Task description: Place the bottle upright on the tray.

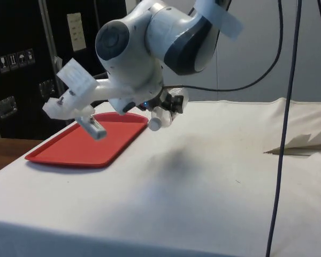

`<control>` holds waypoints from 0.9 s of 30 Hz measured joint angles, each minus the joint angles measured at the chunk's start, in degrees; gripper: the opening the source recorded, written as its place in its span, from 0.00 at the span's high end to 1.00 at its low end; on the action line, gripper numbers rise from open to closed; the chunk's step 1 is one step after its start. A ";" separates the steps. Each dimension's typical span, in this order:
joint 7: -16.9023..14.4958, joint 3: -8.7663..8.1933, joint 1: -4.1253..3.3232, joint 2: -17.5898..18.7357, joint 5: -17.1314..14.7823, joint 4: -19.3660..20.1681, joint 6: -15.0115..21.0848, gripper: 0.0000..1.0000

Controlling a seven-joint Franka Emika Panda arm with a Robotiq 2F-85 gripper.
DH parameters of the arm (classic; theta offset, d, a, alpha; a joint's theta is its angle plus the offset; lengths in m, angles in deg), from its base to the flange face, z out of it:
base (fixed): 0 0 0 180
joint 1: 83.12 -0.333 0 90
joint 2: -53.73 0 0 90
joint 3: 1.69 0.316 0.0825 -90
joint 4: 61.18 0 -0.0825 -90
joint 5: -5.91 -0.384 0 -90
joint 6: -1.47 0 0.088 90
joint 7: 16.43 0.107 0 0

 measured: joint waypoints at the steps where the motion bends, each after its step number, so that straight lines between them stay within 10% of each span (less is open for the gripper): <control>1: -0.23 0.00 0.06 -0.17 -0.11 0.00 0.00 0.66; 27: -7.16 -0.29 1.15 -3.38 -5.44 -3.09 0.40 0.66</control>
